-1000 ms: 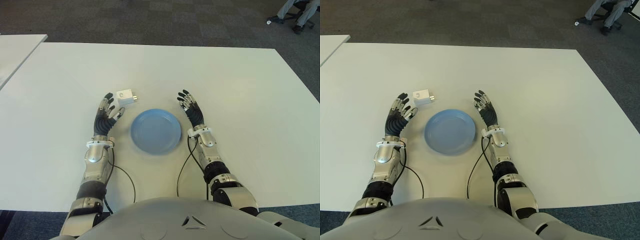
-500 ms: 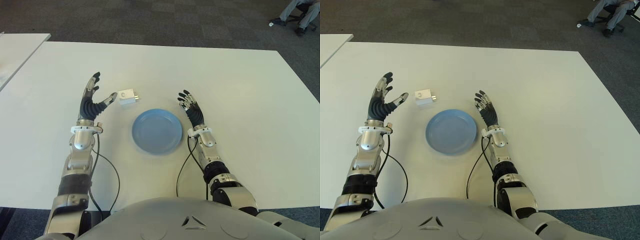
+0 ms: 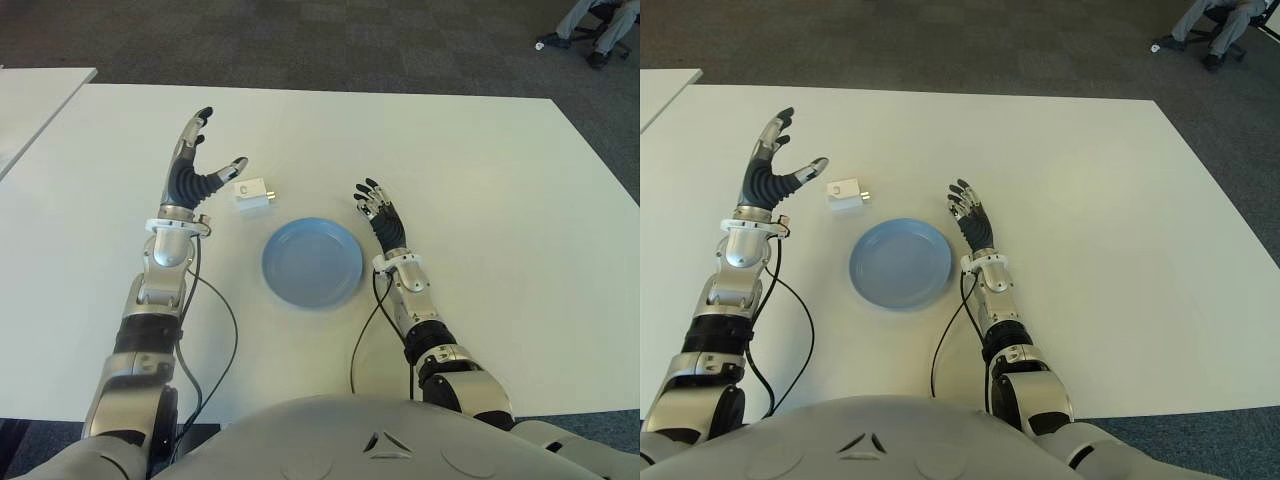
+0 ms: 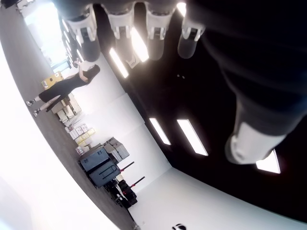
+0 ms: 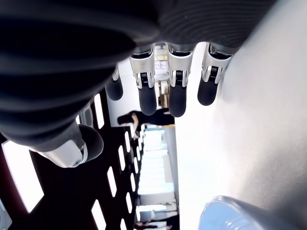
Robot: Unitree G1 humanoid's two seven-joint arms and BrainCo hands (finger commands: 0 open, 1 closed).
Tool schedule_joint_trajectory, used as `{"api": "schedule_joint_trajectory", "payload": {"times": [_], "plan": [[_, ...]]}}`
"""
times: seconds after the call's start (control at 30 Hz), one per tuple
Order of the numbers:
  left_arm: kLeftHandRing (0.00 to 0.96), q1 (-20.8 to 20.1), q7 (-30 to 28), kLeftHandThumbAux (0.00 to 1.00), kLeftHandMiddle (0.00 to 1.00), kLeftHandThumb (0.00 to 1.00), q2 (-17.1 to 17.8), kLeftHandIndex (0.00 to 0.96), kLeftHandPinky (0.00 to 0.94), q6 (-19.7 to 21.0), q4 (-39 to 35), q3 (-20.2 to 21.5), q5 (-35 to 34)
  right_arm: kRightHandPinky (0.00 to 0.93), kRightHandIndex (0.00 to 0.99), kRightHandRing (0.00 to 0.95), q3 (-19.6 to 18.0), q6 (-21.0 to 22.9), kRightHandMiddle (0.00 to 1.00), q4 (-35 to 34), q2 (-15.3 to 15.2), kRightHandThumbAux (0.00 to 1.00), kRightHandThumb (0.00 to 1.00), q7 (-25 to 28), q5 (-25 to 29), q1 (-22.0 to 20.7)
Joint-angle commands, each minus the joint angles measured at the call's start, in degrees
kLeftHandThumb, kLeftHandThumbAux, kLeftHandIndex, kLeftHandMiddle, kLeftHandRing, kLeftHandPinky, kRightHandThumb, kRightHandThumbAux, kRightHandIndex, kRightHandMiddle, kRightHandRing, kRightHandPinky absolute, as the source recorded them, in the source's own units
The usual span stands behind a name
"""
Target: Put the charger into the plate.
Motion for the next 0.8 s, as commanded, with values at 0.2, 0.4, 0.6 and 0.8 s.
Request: {"api": "schedule_joint_trajectory", "payload": {"times": [0.2, 0.4, 0.6, 0.8], "plan": [[0.084, -7.11, 7.41, 0.552, 0.089, 0.093, 4.42, 0.050, 0.099, -2.43, 10.10, -7.62, 11.71, 0.133, 0.070, 0.141, -0.12, 2.21, 0.161, 3.00, 0.94, 0.532, 0.000, -0.62, 0.00, 1.06], [0.062, -14.50, 15.50, 0.538, 0.070, 0.090, 5.35, 0.016, 0.055, -5.12, 21.26, -15.04, 19.70, 0.132, 0.069, 0.140, -0.06, 2.05, 0.163, 3.26, 1.10, 0.531, 0.000, -0.64, 0.01, 0.93], [0.029, -21.91, 19.39, 0.548, 0.042, 0.090, 8.68, 0.001, 0.008, -6.62, 31.20, -25.00, 29.16, 0.130, 0.068, 0.139, -0.13, 1.97, 0.163, 3.67, 1.36, 0.530, 0.000, -0.38, 0.30, 0.75], [0.004, -27.16, 23.01, 0.540, 0.012, 0.082, 8.69, 0.000, 0.000, -5.70, 40.91, -33.23, 35.19, 0.130, 0.076, 0.144, -0.05, 1.57, 0.171, 3.74, 1.49, 0.529, 0.000, -0.47, 0.20, 0.76]]}}
